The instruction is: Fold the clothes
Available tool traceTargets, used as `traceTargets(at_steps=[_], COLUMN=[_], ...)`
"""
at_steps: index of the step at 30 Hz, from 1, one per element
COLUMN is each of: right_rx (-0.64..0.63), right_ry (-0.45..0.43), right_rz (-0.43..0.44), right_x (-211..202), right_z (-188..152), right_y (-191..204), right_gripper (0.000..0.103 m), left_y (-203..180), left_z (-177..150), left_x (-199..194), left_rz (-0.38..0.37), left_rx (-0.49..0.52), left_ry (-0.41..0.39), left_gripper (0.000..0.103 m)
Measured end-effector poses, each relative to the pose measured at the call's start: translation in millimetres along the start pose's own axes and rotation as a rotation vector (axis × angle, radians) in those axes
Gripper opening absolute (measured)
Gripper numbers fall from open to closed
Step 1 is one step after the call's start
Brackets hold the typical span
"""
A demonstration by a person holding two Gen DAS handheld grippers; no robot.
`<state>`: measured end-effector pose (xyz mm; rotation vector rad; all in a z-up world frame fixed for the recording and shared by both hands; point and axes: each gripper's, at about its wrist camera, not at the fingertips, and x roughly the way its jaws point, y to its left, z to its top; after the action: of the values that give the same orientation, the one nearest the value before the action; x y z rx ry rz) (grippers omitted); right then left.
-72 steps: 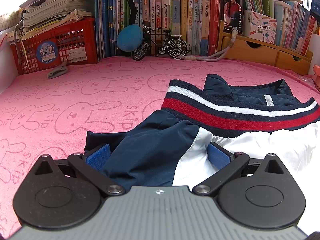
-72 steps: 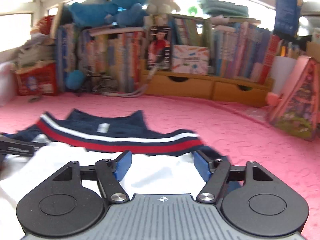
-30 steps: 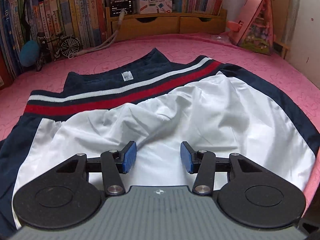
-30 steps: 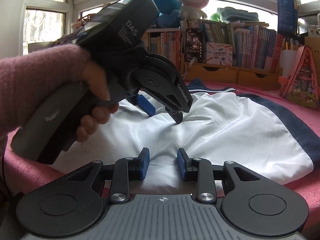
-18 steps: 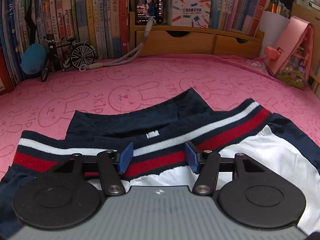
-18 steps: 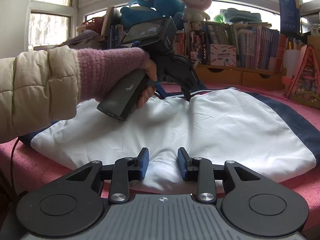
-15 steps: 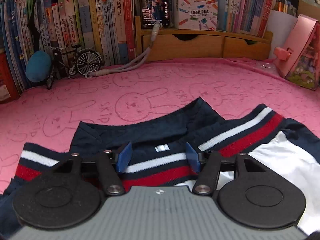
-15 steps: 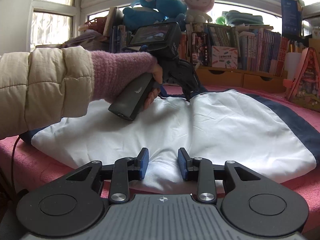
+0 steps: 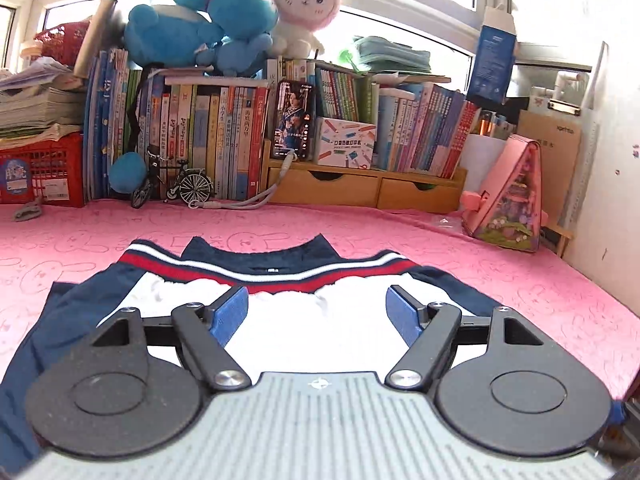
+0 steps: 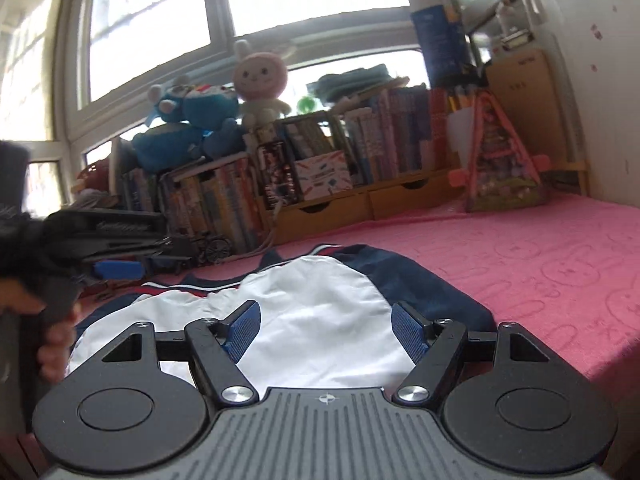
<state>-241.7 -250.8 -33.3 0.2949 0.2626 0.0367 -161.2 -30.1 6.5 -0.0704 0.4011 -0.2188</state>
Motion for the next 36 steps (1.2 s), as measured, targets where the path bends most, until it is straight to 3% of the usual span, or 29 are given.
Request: traceTargets(at_steps=[4,11,15,24,28,32,33,36], right_rx=[0.029,0.124,0.166,0.218,0.266,0.341,0.353,0.377], right_ry=[0.024,0.083,0.097,0.133,0.143,0.158,0.159,0.168], right_rz=[-0.109,-0.171,-0.171,-0.132,-0.071,-0.003,0.004,0.005], right_x=[2,0,4,40,57,69,72,81], right_z=[-2,-12,-13,-5,1,6,7,10], right_y=[-20,-32,-33,-39,-43,-50,-52,-57], right_gripper=[0.073,0.073,0.073,0.075,0.083,0.084,0.083,0.068], left_y=[-16,-7,-15,-19,-20,-20,-20,-19], left_z=[-30,-58,-65,-70,-71,-72,-72,-73], left_x=[-24,-5,-6,-8,-7,-8,-8,-8], left_rz=[0.015,0.019,0.043,0.046,0.046,0.042,0.039,0.027], left_rx=[0.005,-0.09,-0.012,0.02,0.035,0.037,0.039,0.048], left_ry=[0.038,0.18,0.153,0.132,0.129,0.126,0.124,0.12], left_gripper=[0.058,0.04,0.04,0.041,0.041,0.041,0.041,0.042])
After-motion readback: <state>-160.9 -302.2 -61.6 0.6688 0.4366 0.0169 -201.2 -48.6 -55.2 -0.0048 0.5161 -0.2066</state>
